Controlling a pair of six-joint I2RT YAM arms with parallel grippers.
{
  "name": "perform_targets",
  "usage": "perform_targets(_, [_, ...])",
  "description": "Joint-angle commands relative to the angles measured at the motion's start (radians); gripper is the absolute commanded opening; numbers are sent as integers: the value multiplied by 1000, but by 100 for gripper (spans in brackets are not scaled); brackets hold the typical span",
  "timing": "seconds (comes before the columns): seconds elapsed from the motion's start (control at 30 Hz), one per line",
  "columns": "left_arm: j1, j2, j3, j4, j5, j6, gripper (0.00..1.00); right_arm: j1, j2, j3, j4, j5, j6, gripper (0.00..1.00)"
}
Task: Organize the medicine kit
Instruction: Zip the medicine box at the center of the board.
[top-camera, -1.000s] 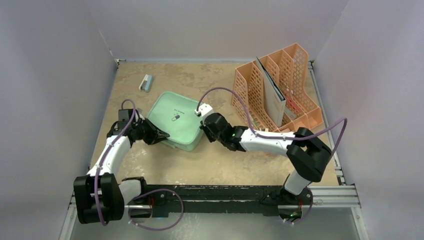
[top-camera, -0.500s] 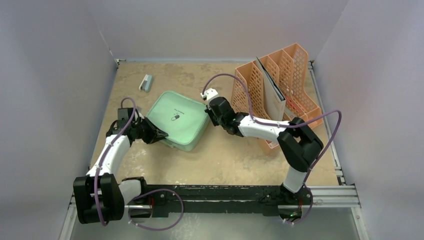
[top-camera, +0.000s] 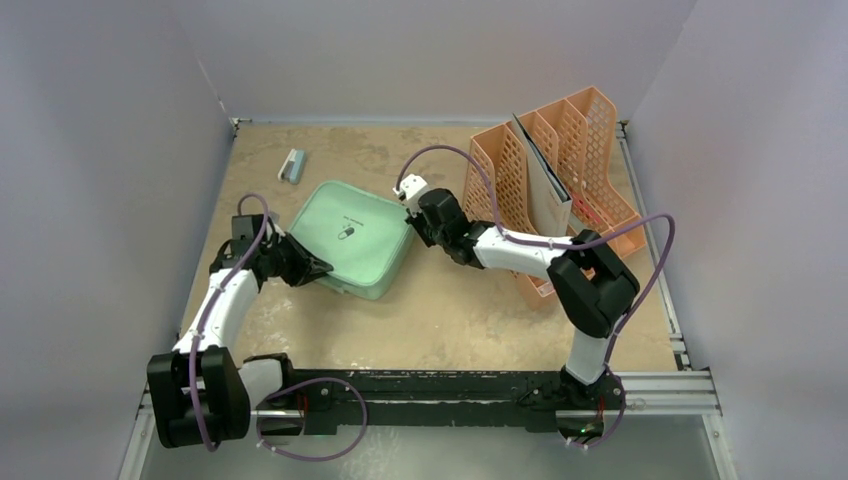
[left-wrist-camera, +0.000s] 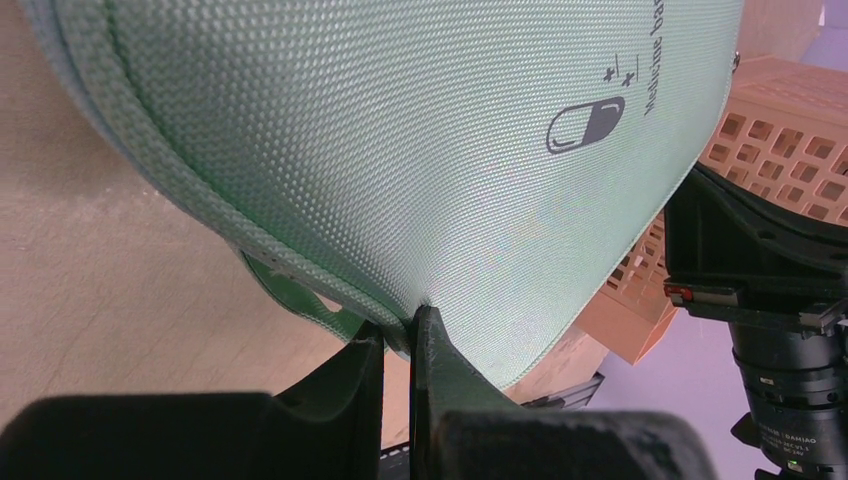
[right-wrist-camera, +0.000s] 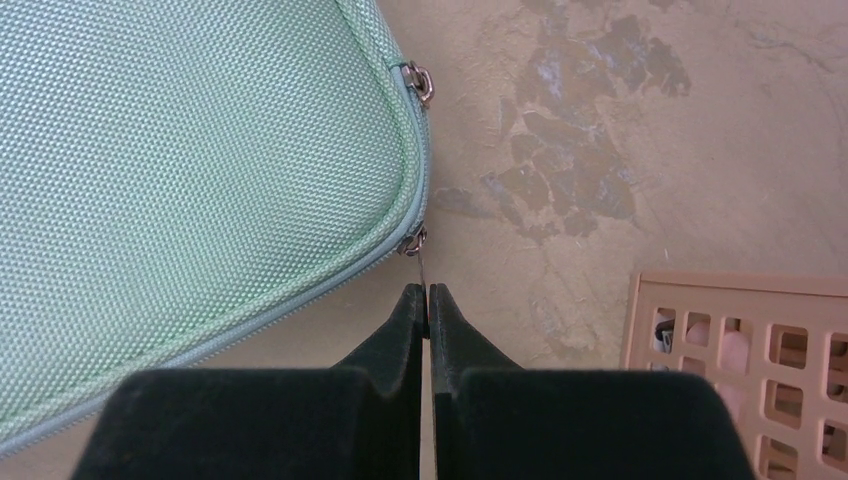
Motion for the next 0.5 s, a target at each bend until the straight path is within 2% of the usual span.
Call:
perform_targets(0.0, [76,27,93,-46,-56,110,0,-41,-51,-21,52,49,-36,0])
perform_targets(0.23, [107,164,329,-110,-35,181,1,-16,-156,-134,34,-62,184,0])
perform_targets(0.4, [107,135,377,-176,-92,180,39,61,-170,-153,27,-101,243,0])
perform_targets(0.43, [107,118,373,-178,-92,171,46,76,-171,-154,33,-105,254,0])
perform_targets(0.47, [107,96,366,-177,-95,163,49,90,-173,-156,35,-106,265,0])
